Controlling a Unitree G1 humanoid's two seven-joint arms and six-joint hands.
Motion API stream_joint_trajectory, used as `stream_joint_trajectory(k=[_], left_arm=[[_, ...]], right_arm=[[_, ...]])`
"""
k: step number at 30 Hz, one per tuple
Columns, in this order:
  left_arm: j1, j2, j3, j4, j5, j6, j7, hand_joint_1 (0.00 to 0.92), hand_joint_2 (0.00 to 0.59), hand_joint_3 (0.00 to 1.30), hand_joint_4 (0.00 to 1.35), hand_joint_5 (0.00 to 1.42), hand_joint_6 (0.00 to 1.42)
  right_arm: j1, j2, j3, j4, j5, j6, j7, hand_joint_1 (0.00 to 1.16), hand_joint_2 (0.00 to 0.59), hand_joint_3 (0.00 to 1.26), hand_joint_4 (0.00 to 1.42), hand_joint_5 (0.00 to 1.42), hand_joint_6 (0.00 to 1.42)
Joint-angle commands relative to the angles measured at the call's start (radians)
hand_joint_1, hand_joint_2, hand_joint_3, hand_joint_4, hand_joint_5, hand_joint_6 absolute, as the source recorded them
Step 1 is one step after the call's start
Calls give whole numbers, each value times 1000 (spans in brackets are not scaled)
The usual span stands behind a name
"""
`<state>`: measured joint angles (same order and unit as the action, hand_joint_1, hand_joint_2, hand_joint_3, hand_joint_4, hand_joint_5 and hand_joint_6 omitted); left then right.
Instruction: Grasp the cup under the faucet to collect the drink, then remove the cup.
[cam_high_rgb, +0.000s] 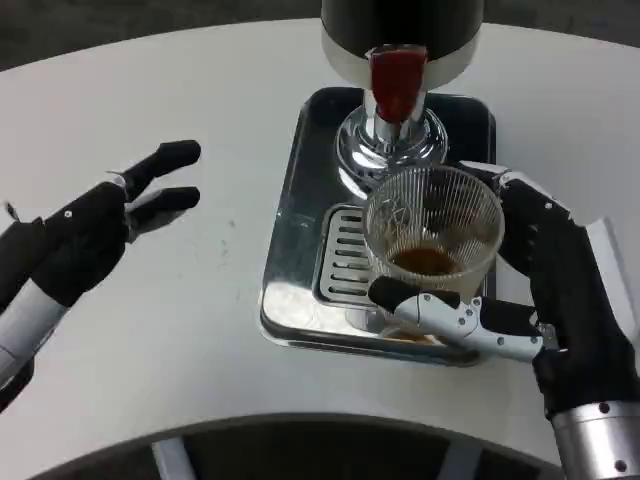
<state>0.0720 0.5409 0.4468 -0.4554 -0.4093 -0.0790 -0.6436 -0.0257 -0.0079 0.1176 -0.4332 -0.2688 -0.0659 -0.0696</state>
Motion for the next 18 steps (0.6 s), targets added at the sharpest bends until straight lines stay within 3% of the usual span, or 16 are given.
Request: stream_joint_trajectory(k=[1,18], left_arm=[[37,25,-6,-29,60,-63,-14,0,48,139,42,115,74],[120,93,13,-73,343,-332,-5,0,49,140,36,109,49]], right_arm=[[29,6,18,-60,15,4,18,1017,101,753,748,885,838],[79,12,54,-138,32,53,59,1017,101,753,748,885,838]])
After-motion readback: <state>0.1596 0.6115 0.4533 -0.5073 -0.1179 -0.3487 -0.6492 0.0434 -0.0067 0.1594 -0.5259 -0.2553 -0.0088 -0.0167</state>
